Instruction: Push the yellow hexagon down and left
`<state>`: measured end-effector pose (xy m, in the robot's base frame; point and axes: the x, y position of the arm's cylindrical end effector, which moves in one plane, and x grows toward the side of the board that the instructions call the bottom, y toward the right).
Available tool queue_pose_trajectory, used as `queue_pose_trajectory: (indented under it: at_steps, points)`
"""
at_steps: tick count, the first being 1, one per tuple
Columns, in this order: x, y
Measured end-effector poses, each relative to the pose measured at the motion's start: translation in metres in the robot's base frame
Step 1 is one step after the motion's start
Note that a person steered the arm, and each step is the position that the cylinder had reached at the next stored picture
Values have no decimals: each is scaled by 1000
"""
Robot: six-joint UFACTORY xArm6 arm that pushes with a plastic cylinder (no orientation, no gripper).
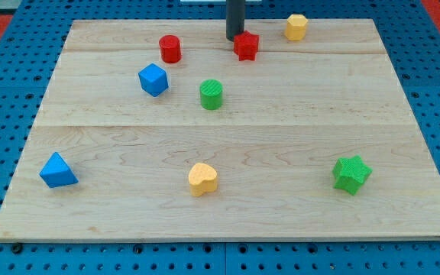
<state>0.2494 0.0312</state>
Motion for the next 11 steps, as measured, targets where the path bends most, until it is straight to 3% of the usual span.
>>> queue_pose_trajectory:
  at_steps: [1, 3, 4, 5, 7, 8, 9, 11]
  points:
    - [3, 26]
    - [-57, 35]
    - [-56, 88]
    - [-51, 167]
    - [13, 169]
    - [-26, 187]
    - [-21, 212]
    - [42, 179]
